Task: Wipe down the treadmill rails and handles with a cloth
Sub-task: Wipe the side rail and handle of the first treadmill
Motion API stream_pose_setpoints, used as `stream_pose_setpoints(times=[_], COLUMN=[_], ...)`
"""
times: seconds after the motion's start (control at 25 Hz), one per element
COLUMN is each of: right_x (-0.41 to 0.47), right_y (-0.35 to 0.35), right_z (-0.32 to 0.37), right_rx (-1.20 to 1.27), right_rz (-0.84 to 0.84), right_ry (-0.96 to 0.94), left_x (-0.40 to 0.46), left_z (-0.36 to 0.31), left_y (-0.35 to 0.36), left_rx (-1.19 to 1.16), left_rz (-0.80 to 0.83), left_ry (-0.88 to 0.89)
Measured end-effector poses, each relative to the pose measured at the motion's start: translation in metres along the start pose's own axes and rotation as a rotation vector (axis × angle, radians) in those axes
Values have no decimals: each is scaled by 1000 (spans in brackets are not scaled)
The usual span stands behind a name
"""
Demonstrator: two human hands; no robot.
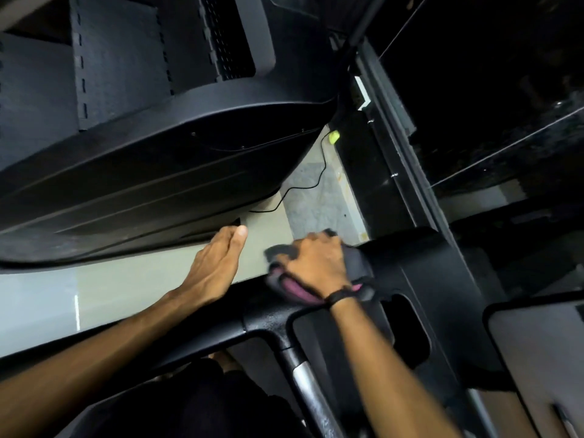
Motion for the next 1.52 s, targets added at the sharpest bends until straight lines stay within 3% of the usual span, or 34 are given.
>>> stream_pose_setpoints(times=[0.08, 0.2, 0.32, 0.4, 0.48, 0.56, 0.68, 0.76, 0.84, 0.88, 0.96, 1.08, 1.16, 1.32, 1.4, 1.52], right_x=[-41, -64, -40, -7, 34, 78, 99, 58, 11, -2, 0, 22, 28, -44, -53, -17], right_y=[8, 10, 1, -5, -14, -15, 0, 8, 8, 7, 0, 0, 5, 34, 38, 27], right_z=[48, -12, -149, -226, -264, -263, -190, -133, -121, -141, -216, -316, -302, -193, -214, -308], right_rx=[100, 246, 226, 274, 247, 147, 103, 203, 303, 309, 292, 546, 540, 485, 471, 639], right_rz=[-66, -300, -420, -332, -206, 10, 203, 113, -150, -289, -475, -299, -269, -410, -438, -394], right_ry=[-176, -139, 292, 558, 667, 637, 313, 87, -3, 44, 310, 777, 729, 348, 400, 717], left_x=[10, 25, 38, 48, 55, 62, 66, 70, 74, 76, 77, 75, 74, 76, 78, 79], left_z=[-9, -25, -38, -42, -47, -54, -57, -57, -60, -61, -64, -65, -70, -81, -80, -79], left_y=[9, 30, 56, 65, 68, 71, 74, 75, 78, 81, 88, 99, 106, 126, 135, 137], left_rx=[21, 45, 88, 105, 119, 142, 139, 92, 66, 64, 75, 129, 163, 252, 330, 433], left_rz=[3, 16, 73, 80, 70, 61, 65, 67, 77, 86, 113, 142, 153, 214, 251, 249], left_ry=[24, 88, 113, 99, 93, 114, 112, 110, 103, 102, 107, 129, 162, 233, 255, 275])
Point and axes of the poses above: each hand's wrist, its own x-axis towards the middle knuckle, its own y-axis out of the palm, z = x × y, the point moved 8 cm from there along x, towards the middle knuckle, and after that the axes turned 15 degrees about z, right-handed, at the moved point
